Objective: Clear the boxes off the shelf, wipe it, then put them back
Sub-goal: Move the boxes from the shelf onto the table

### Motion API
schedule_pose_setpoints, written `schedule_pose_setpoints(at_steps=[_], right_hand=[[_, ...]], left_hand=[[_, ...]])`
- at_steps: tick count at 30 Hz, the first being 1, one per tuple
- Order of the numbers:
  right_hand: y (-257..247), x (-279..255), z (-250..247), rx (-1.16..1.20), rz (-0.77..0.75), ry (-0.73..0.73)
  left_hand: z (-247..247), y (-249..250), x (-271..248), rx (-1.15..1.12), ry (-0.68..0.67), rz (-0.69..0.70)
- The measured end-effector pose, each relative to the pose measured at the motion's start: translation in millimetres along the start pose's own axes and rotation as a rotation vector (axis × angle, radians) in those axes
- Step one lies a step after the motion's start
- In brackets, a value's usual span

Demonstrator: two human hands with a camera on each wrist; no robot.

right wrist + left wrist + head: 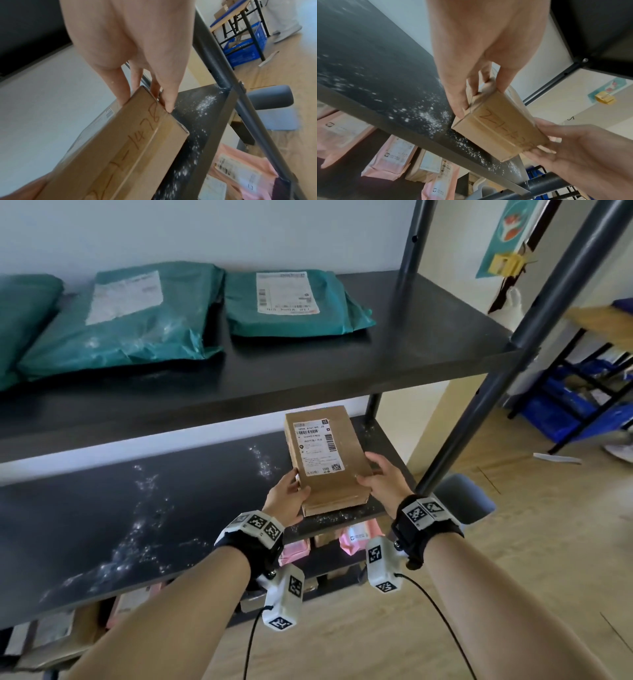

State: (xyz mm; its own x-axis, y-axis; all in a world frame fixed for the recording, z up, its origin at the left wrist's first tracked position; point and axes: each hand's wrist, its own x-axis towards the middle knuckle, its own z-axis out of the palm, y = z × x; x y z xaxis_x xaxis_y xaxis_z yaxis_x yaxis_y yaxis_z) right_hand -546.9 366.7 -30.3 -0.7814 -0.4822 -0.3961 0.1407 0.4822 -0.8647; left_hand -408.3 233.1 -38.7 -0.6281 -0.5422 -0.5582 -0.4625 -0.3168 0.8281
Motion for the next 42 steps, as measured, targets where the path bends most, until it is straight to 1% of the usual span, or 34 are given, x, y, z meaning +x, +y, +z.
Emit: schedule_pose_setpoints(at_steps=[3,6,11,16,20,22,26,29,31,33,35,38,42], right_hand=[[4,-35,13,0.097,0.045,-0.071],[6,-81,32,0.143,0.026,-0.139],[1,-185,88,0.216,0.000,-0.176],[20,-296,176,0.225,-0.050,-0.208],[38,-382,258,0.281,0.005,-0.299],[44,-414,298,0.256,0.022,-0.348],[45,-466,377,0.166,-0.010,-0.452],[37,-495,433,0.124,-0.044,-0.513],[33,-508,465,0.096,-0.038,-0.568],[29,-517,499,0.077,-0.024,-0.629],[23,-520,528,0.070,-0.030,-0.656],[8,-517,566,0.094,-0.031,-0.675],[-16,-487,618,0.123,-0.018,-0.680]], left_hand=[[-24,-8,-36,0.012,0.000,0.039],[-55,-20,-80,0.000,0.003,0.064],[-125,-60,-156,0.029,0.014,0.123],[-217,-125,-252,0.040,0.054,0.167],[-300,-181,-333,0.050,0.108,0.144],[-341,-207,-368,0.034,0.150,0.135],[-414,-251,-428,-0.070,0.225,0.100],[-465,-276,-461,-0.154,0.293,0.061],[-494,-289,-477,-0.191,0.341,0.051],[-523,-299,-489,-0.223,0.381,0.043],[-548,-305,-494,-0.256,0.396,0.047],[-583,-304,-489,-0.300,0.414,0.076],[-632,-290,-456,-0.312,0.430,0.105]])
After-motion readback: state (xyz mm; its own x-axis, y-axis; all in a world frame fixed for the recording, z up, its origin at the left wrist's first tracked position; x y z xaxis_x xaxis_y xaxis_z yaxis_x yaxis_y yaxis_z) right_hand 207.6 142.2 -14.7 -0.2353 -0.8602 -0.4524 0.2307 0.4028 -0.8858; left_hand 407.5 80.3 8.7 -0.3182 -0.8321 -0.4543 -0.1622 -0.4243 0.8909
